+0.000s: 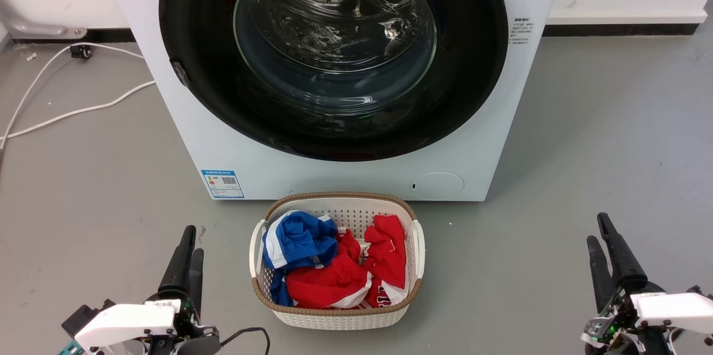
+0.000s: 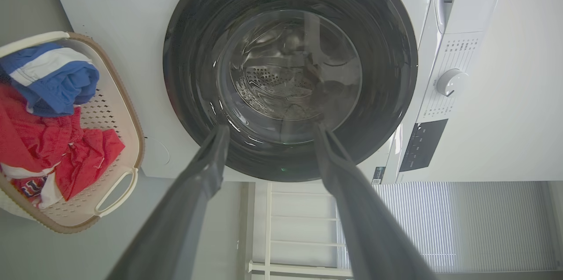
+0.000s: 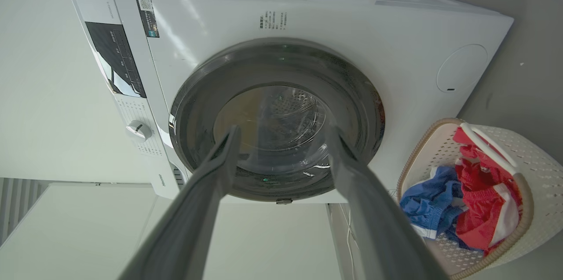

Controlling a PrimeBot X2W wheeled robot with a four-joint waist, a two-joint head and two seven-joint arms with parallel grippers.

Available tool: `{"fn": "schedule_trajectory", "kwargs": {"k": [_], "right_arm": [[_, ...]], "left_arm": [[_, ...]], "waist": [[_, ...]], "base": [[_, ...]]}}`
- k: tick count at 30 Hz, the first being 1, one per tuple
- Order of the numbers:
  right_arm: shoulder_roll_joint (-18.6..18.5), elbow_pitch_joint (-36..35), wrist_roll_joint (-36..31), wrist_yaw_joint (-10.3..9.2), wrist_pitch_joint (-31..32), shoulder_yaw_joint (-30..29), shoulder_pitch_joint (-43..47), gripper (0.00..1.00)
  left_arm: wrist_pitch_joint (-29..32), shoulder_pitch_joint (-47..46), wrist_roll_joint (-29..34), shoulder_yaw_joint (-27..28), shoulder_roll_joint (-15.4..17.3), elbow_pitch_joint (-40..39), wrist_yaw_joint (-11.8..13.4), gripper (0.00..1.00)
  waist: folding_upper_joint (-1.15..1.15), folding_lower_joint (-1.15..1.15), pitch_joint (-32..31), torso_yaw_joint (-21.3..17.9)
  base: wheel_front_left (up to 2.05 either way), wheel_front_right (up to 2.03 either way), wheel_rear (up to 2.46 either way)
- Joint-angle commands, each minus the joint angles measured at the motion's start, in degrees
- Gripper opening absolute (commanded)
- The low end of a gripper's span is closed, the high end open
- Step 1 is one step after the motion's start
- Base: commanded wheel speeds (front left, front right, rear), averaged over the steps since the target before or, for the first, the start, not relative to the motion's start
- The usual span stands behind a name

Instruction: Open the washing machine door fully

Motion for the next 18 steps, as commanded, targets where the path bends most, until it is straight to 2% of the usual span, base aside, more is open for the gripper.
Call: {"fn": "schedule_trajectory", "kwargs": {"k": [1, 18], "right_arm": [[-0.1, -1.7, -2.6, 0.02, -0.7, -0.3, -0.4, 1.00], [-0.1, -9.6, -27.4, 0.04, -5.0, 0.7, 1.6, 1.00]], "left_arm": [[-0.7, -0.7, 2.0, 0.2, 0.1, -1.6, 0.2, 1.00], [-5.0, 0.4, 24.3, -2.7, 0.1, -8.3, 5.7, 1.00]], "waist": [[0.00, 0.00, 0.0, 0.0], [0.00, 0.00, 0.4, 0.2]], "base": [[0.00, 0.00, 0.00], [0.00, 0.00, 0.00]]}}
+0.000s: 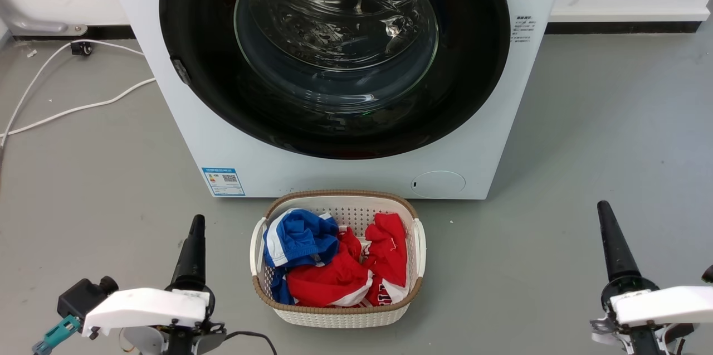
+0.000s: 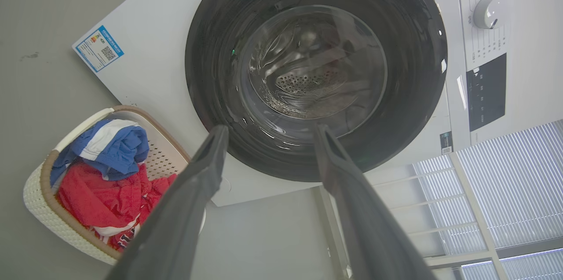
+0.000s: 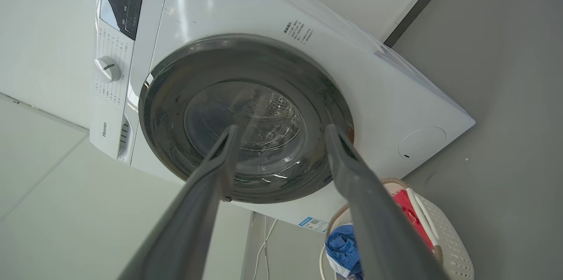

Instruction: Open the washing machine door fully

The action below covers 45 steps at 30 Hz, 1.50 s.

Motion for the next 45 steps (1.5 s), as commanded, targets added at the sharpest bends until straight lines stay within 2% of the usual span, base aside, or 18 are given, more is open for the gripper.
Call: {"fn": "schedule_trajectory", "kwargs": {"k": [1, 9, 22, 45], "right_arm": [[-0.1, -2.1, -3.8, 0.08, -0.8, 0.4, -0.1, 1.00], [-0.1, -4.8, -14.5, 0.09, -2.5, 1.7, 1.2, 1.00], [-0.1, -7.3, -26.3, 0.10, -5.1, 2.4, 2.9, 1.00], [0.0, -10.6, -40.4, 0.11, -8.7, 2.4, 5.4, 1.00]], "left_arm": [[-0.7, -0.3, 3.4, -0.6, 0.1, -1.6, 0.6, 1.00], [-2.5, 0.5, 12.9, -2.3, 0.1, -2.9, 2.7, 1.00], [-5.0, 1.7, 24.2, -4.7, 0.1, -4.5, 4.0, 1.00], [-8.7, 3.2, 38.1, -7.0, 0.2, -7.5, 4.2, 1.00]], "waist": [[0.00, 0.00, 0.0, 0.0], [0.00, 0.00, 0.1, 0.2], [0.00, 0.00, -0.1, 0.3], [0.00, 0.00, -0.3, 0.6]], "base": [[0.00, 0.00, 0.00], [0.00, 0.00, 0.00], [0.00, 0.00, 0.00], [0.00, 0.00, 0.00]]}}
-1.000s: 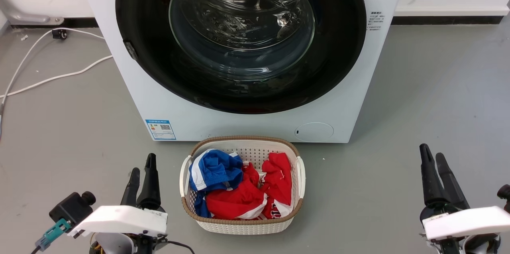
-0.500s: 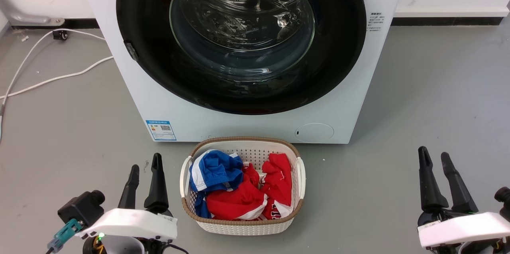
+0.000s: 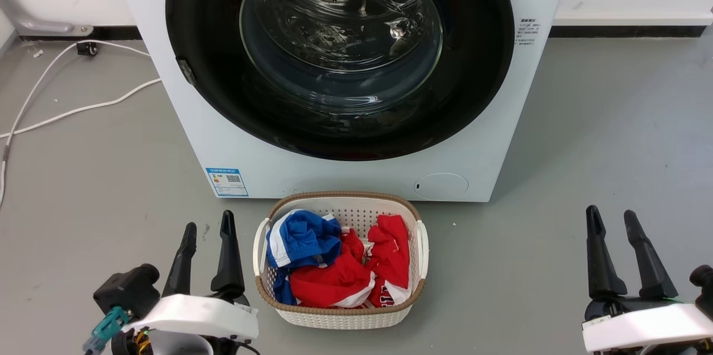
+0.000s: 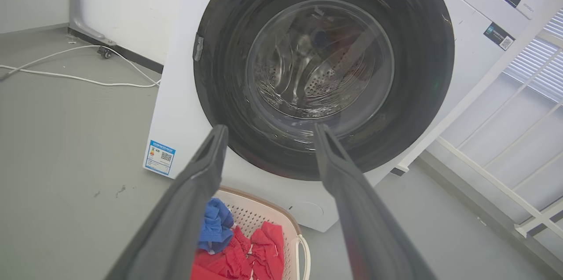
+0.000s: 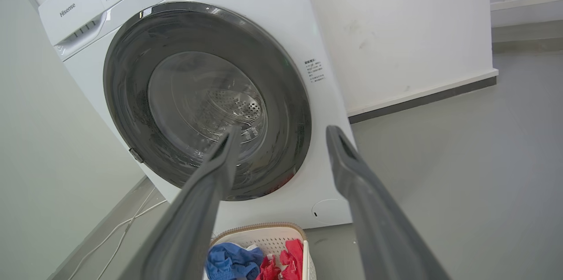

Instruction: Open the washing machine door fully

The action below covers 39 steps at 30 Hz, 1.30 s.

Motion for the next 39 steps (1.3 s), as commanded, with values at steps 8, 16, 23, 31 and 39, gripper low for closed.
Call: {"fn": "schedule_trajectory", "kwargs": {"k": [8, 16, 23, 31, 39], "right_arm": [[0.0, -2.1, -5.0, 0.11, -1.5, 0.2, 0.8, 1.00], [0.0, -2.8, -8.2, 0.11, -2.6, -0.1, 1.6, 1.00], [0.0, -3.1, -11.1, 0.12, -3.5, -0.2, 2.2, 1.00], [0.0, -3.3, -13.8, 0.12, -4.4, -0.5, 3.1, 1.00], [0.0, -3.9, -16.9, 0.08, -5.4, -0.4, 3.5, 1.00]], "left_arm": [[-1.6, 0.6, 5.2, -0.8, 0.1, -0.9, 0.4, 1.00], [-2.6, 1.1, 9.2, -1.4, 0.1, -0.7, 0.6, 1.00], [-3.6, 1.4, 12.3, -2.0, 0.1, -0.4, 0.9, 1.00], [-4.5, 1.8, 15.1, -2.9, 0.1, 0.2, 1.2, 1.00], [-5.4, 2.1, 17.6, -3.3, 0.1, 0.5, 1.4, 1.00]], "waist": [[0.00, 0.00, 0.1, 0.1], [0.00, 0.00, 0.2, 0.2], [0.00, 0.00, 0.2, 0.3], [0.00, 0.00, 0.1, 0.5], [0.00, 0.00, 0.0, 0.7]], "base": [[0.00, 0.00, 0.00], [0.00, 0.00, 0.00], [0.00, 0.00, 0.00], [0.00, 0.00, 0.00], [0.00, 0.00, 0.00]]}}
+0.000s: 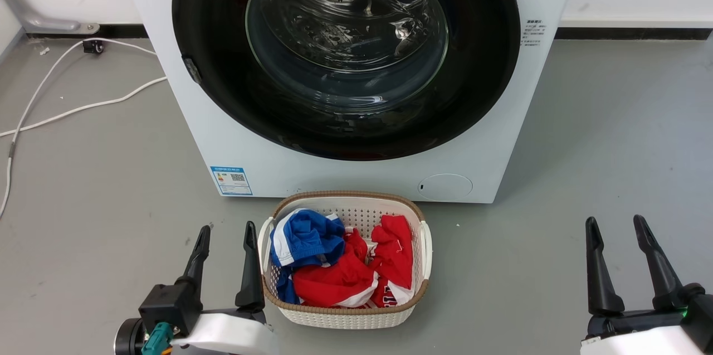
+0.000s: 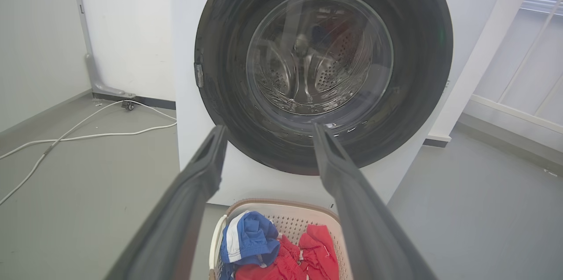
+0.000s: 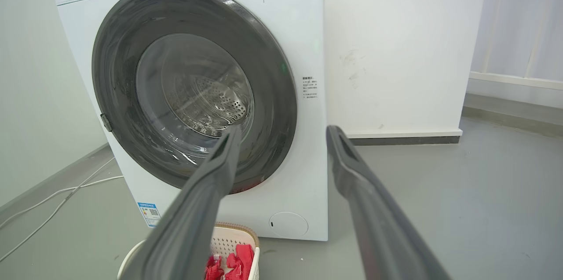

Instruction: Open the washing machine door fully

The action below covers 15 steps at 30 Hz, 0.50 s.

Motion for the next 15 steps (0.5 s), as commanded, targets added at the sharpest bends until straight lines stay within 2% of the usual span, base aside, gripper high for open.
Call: {"fn": "schedule_trajectory", "kwargs": {"k": [1, 15], "right_arm": [[0.0, -0.8, -1.2, 0.00, -0.7, 0.1, 0.2, 1.00], [0.1, -1.5, -5.4, 0.00, -2.0, 0.2, 1.4, 1.00]], "left_arm": [[-0.5, 0.4, 1.2, -0.1, 0.1, -0.2, 0.2, 1.00], [-2.0, 1.1, 4.7, -0.6, 0.1, -0.3, 0.7, 1.00]], "waist": [[0.00, 0.00, 0.0, 0.0], [0.00, 0.00, 0.2, 0.1]], "base": [[0.00, 0.00, 0.00], [0.00, 0.00, 0.00]]}}
